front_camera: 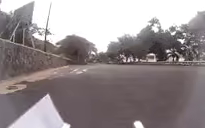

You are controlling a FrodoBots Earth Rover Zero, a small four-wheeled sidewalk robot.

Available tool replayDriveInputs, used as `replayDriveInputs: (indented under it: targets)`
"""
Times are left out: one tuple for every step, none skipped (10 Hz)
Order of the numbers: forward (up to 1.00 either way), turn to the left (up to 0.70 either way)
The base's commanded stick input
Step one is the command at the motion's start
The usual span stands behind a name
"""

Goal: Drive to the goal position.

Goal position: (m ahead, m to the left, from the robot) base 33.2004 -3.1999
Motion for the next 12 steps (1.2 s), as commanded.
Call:
replayDriveInputs:
  targets:
    - [1.00,0.00]
    - [1.00,-0.14]
    - [1.00,-0.28]
    - [1.00,-0.31]
    - [1.00,-0.16]
    - [1.00,-0.02]
    - [1.00,-0.30]
    - [1.00,-0.35]
    - [1.00,0.00]
    - [1.00,0.00]
    - [1.00,0.00]
    - [1.00,0.00]
